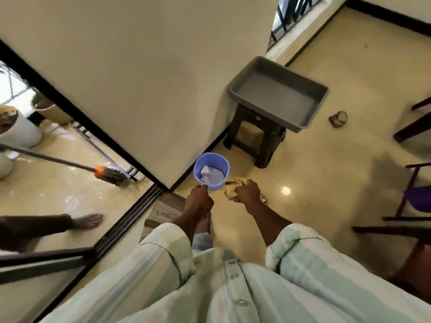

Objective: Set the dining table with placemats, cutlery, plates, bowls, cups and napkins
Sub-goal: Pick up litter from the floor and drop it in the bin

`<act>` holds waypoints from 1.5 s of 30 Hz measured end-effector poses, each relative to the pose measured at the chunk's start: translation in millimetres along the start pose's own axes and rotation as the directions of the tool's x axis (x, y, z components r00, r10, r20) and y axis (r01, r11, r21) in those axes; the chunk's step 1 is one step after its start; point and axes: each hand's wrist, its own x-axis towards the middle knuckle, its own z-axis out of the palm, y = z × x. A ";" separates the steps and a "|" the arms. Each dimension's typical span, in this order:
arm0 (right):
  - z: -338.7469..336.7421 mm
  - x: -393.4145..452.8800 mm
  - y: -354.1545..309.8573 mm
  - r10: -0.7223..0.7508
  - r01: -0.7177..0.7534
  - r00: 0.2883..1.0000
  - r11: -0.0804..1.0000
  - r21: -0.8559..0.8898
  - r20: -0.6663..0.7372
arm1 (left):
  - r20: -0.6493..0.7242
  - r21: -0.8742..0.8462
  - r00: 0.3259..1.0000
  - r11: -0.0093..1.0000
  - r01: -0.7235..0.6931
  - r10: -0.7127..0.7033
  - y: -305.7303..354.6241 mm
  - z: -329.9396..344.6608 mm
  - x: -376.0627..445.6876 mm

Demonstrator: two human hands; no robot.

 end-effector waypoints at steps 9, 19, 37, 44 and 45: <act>53.3 51.4 -59.8 0.071 -0.072 0.997 0.994 0.080 0.018 | 0.090 0.053 0.995 0.998 -0.043 0.038 -28.4 -69.3 90.4; 33.5 49.6 -19.5 0.027 0.000 0.998 0.890 -0.456 0.053 | 0.219 0.124 0.971 0.984 -0.128 0.099 -10.7 -41.0 105.9; -93.6 189.8 201.5 0.064 -0.070 0.997 0.764 -0.642 -0.033 | 0.414 0.104 0.888 0.958 -0.266 0.202 71.2 239.8 169.6; -42.5 368.0 330.3 -0.011 0.038 0.999 0.675 -0.737 0.041 | 0.317 0.180 0.917 0.934 -0.308 0.241 19.2 406.1 314.0; -34.0 396.4 348.6 -0.038 0.066 0.998 0.657 -0.751 0.054 | 0.300 0.192 0.920 0.929 -0.317 0.252 13.7 428.4 336.7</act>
